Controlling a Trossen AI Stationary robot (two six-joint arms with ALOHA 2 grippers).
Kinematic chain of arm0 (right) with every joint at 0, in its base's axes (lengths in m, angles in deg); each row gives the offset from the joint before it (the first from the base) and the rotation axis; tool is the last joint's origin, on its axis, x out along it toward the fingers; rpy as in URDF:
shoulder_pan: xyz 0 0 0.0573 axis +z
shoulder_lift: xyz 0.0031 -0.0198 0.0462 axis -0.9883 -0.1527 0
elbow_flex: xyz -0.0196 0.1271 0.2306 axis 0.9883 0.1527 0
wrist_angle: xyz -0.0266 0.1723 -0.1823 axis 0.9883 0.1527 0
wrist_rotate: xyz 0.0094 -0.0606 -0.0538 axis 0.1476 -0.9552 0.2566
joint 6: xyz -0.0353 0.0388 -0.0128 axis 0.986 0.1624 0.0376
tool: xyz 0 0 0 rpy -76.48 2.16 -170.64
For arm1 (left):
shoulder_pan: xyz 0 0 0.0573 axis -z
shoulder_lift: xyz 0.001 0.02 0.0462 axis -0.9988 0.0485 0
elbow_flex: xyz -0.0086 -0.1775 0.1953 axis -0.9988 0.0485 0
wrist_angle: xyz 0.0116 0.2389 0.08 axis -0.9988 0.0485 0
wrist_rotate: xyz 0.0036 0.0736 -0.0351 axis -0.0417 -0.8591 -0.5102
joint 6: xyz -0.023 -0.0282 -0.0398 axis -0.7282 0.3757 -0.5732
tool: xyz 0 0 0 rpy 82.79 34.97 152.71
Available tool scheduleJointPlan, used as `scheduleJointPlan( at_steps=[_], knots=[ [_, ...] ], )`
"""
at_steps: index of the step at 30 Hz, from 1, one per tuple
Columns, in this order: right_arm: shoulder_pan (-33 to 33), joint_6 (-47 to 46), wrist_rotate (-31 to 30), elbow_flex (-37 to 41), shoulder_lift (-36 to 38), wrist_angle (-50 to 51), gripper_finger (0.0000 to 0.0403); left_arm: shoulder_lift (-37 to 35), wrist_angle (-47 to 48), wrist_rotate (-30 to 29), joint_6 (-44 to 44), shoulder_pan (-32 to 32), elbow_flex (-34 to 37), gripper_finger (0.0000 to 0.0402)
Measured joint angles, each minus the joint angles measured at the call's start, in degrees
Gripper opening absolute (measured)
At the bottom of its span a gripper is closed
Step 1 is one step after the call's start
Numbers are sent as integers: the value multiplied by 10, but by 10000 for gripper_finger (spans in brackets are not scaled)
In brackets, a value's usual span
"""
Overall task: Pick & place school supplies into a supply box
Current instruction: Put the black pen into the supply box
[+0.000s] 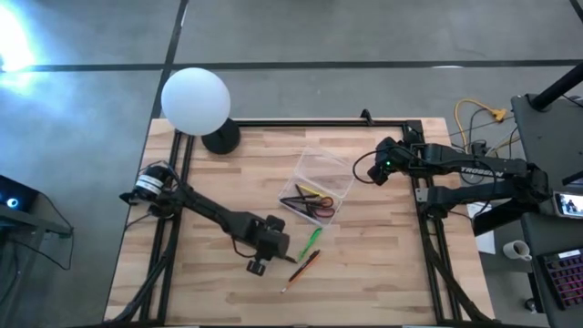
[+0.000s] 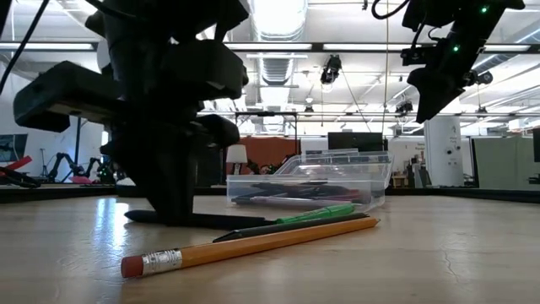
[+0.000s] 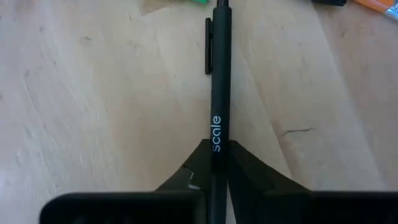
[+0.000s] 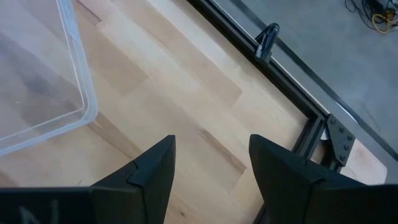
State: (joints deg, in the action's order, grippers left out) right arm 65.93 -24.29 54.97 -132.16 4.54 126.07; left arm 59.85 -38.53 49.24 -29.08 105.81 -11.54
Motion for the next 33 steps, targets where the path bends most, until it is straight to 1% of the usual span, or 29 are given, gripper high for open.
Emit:
scheduleJointPlan(
  at_steps=[5, 8, 14, 21, 23, 24, 25, 28, 29, 31, 33],
  knots=[
    [0, 0, -4, 0, 0, 0, 194, 2, 38, 4, -11, -20, -37, 20],
    [0, 0, -4, 0, 0, 0, 194, -3, 65, -16, -19, -37, -73, 15],
    [0, 0, -4, 0, 0, -1, 194, -26, 105, -12, -9, -66, -125, 10],
    [0, -1, -4, 0, 0, -1, 194, -37, 99, -15, 7, -106, -179, 10],
    [0, -6, 4, 0, 0, 1, 194, -37, 88, -16, 7, -121, -184, 9],
    [0, -7, 20, 0, 0, 2, 194, -37, 84, -19, 7, -129, -186, 9],
    [0, -6, 50, 0, 0, 4, 194, -37, 86, -23, 7, -136, -187, 9],
    [4, 10, 160, 1, 0, 23, 194, -37, 87, -31, 7, -149, -185, 9],
    [8, 17, 188, 4, 0, 34, 194, -37, 84, -31, 10, -152, -183, 9],
    [22, 38, 223, 13, 7, 56, 194, -36, 60, -31, 19, -162, -177, 9],
    [41, 62, 241, 26, 21, 64, 194, -29, 29, -31, 22, -177, -175, 11]
  ],
)
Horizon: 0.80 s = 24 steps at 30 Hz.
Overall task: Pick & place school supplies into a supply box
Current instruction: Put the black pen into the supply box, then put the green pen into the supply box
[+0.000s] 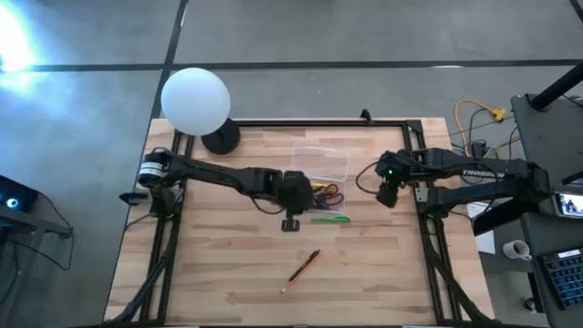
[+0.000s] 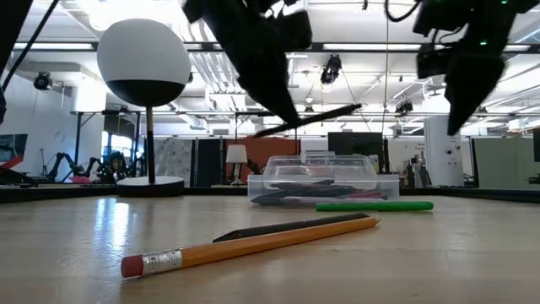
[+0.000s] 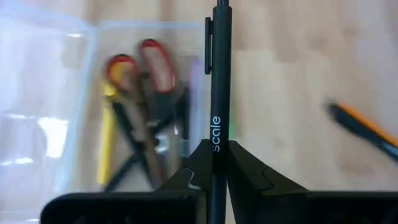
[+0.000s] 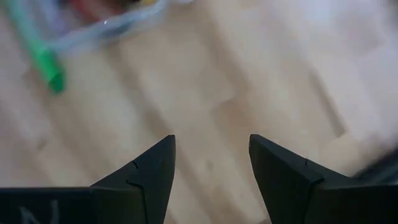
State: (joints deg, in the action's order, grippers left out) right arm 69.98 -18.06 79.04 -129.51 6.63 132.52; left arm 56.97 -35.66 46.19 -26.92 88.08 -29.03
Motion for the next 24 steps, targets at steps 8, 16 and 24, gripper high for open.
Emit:
scheduleJointPlan(
  at_steps=[8, 16, 24],
  knots=[
    [78, 19, 133, 57, 20, -53, 194, 58, -9, 4, 17, -61, -19, 15],
    [138, -58, 132, 60, -56, -160, 194, 97, 0, 11, 11, -70, -46, 60],
    [202, -53, 74, 77, -147, -293, 194, 86, 31, 5, 8, -72, -72, 138]
  ],
)
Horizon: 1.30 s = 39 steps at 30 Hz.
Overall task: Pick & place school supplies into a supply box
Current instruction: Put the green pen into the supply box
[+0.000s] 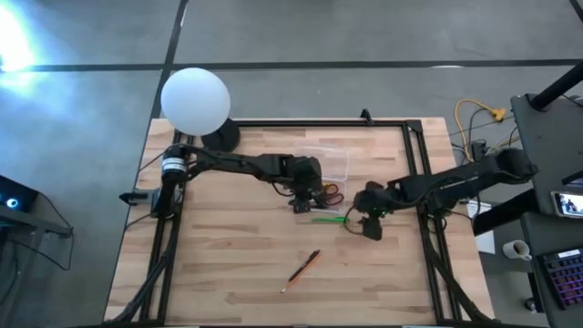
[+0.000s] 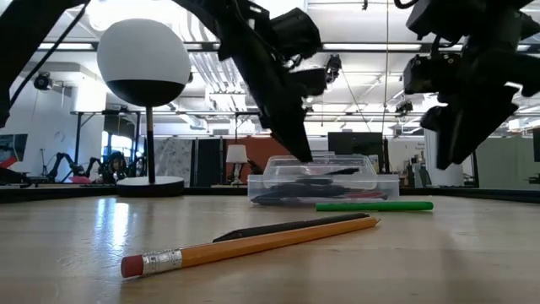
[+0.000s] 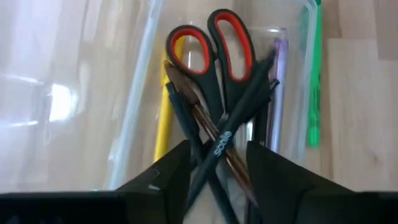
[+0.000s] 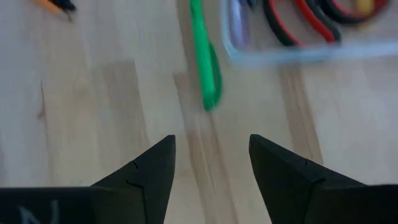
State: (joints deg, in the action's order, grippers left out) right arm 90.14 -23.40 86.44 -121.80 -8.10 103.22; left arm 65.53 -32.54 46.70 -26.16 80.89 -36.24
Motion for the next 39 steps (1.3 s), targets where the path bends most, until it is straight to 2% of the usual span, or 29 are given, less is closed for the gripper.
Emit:
scheduleJointPlan(
  at_steps=[5, 13, 17, 20, 26, 35, 39],
  knots=[
    [30, -7, -44, 7, -61, -82, 194, -54, 70, -6, 3, 4, -10, 155],
    [33, -4, -64, 8, -151, -167, 188, -134, 81, -49, -21, 19, 89, 156],
    [33, -5, -60, 4, -191, -172, 163, -184, 70, -67, -59, 22, 146, 156],
    [33, -5, -59, 1, -205, -172, 124, -228, 61, -79, -93, 24, 191, 156],
    [35, -4, -53, -13, -185, -153, 38, -320, 54, -80, -176, 29, 290, 157],
    [66, 4, -36, -77, -100, 39, 38, -429, 10, -79, -273, 57, 417, 157],
    [70, -4, -48, -120, -46, 76, 38, -449, -22, -78, -308, 69, 461, 157]
  ],
)
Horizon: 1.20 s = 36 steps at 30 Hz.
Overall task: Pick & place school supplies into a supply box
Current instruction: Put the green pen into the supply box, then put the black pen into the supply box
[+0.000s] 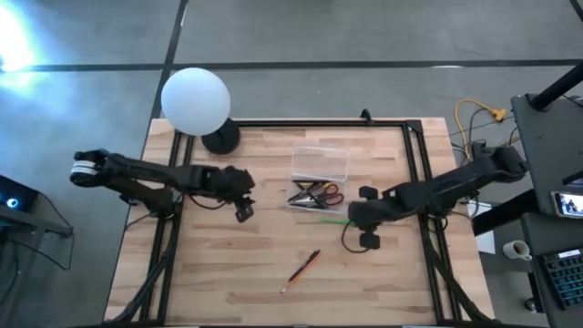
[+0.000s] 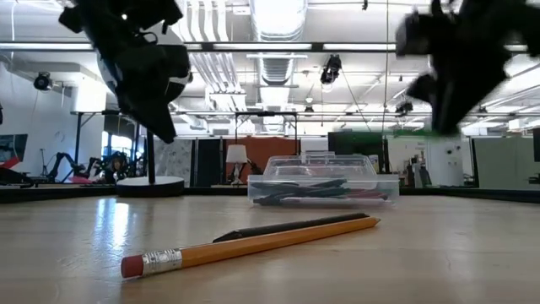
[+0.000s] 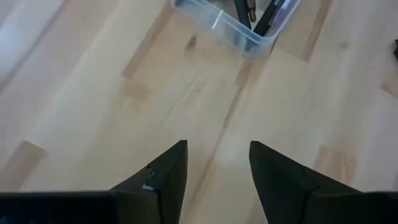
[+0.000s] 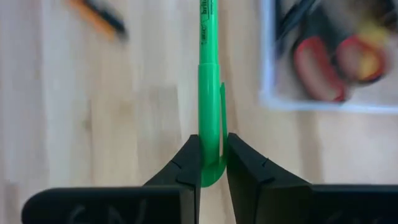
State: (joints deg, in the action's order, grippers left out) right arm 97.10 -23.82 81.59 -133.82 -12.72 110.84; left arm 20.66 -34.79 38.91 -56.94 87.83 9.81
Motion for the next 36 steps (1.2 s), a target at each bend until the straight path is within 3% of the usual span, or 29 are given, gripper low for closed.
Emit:
scheduleJointPlan(
  at_steps=[4, 6, 9, 14, 19, 26, 31, 36],
  knots=[
    [-54, 5, -15, -27, 7, -7, 38, -4, -53, 3, -28, 18, 31, 157],
    [-99, 23, 32, -34, -20, -19, 45, -1, -76, 4, -37, 30, 38, 157],
    [-155, 52, 88, -48, -82, -31, 84, 4, -104, 4, -41, 52, 40, 157],
    [-191, 92, 92, -89, -158, -4, 162, 7, -108, 4, -73, 85, 30, 157],
    [-159, 176, 92, -113, -136, -3, 212, 10, -107, 3, -117, 117, 32, 157],
    [-82, 283, 92, -97, -91, -27, 225, 32, -107, 2, -120, 141, 33, 157],
    [-37, 301, 101, -91, -130, -94, 224, 52, -109, 2, -141, 147, 33, 157],
    [-1, 240, 107, -116, -199, -133, 213, 54, -114, 3, -144, 168, 33, 157]
  ],
)
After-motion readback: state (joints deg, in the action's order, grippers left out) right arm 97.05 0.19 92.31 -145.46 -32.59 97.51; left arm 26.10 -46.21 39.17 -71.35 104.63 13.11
